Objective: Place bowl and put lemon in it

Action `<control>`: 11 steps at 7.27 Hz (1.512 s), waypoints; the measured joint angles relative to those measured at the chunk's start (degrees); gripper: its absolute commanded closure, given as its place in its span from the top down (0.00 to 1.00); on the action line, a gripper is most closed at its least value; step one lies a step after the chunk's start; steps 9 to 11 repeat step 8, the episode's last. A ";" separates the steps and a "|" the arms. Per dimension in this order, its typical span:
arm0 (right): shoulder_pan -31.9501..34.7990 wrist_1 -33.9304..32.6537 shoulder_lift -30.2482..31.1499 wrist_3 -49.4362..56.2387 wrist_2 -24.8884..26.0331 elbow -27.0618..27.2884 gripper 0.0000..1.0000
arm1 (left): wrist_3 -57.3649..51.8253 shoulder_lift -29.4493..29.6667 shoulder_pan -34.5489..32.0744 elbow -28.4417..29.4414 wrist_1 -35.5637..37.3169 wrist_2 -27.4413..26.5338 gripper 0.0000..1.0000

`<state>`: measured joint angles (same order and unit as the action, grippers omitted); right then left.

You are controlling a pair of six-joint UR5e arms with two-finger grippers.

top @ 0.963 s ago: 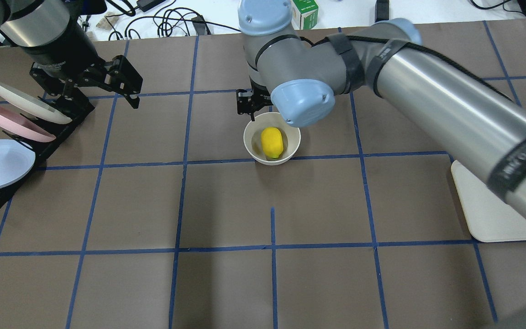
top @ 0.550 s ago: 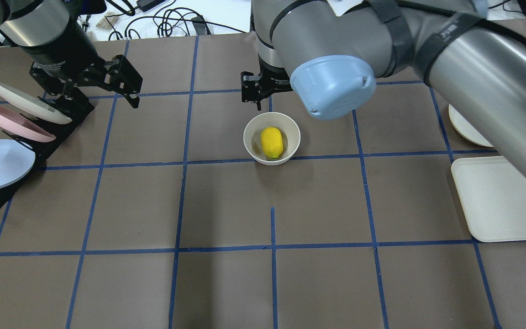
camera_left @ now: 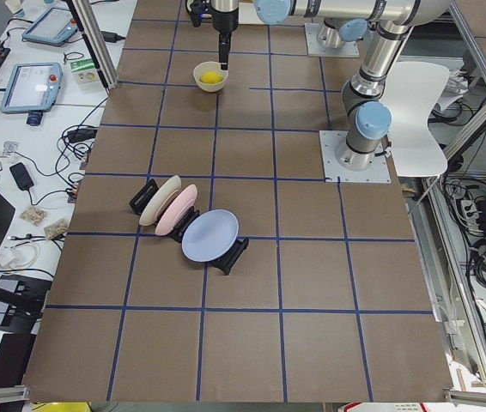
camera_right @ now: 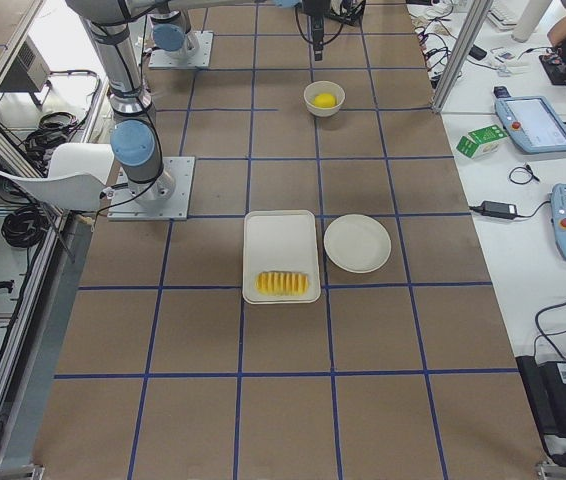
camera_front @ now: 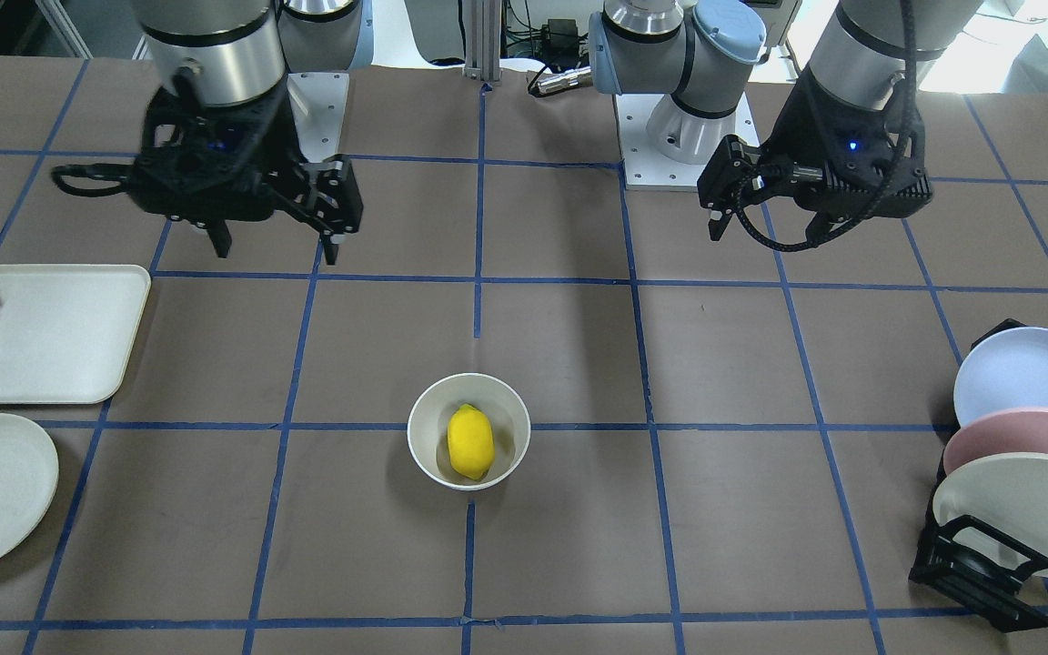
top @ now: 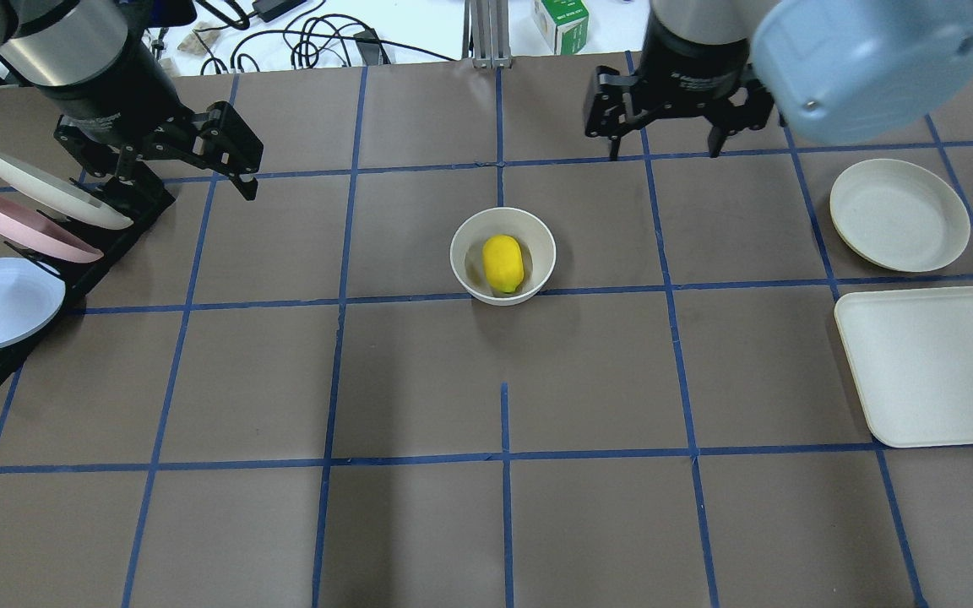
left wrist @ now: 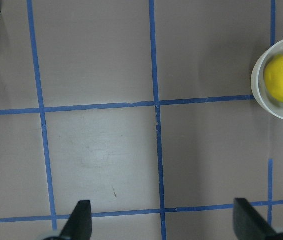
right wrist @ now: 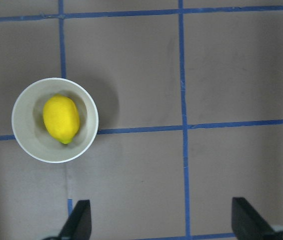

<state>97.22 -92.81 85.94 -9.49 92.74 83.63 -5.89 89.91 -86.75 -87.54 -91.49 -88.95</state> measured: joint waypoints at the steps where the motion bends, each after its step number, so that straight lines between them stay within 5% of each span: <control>1: -2.88 2.29 1.27 3.28 -0.19 0.06 1.00 | 0.00 0.00 -0.01 0.00 0.00 0.02 1.00; 11: -4.92 3.95 2.74 6.41 -0.54 0.74 1.00 | 0.00 0.16 -0.09 0.00 0.00 0.09 1.00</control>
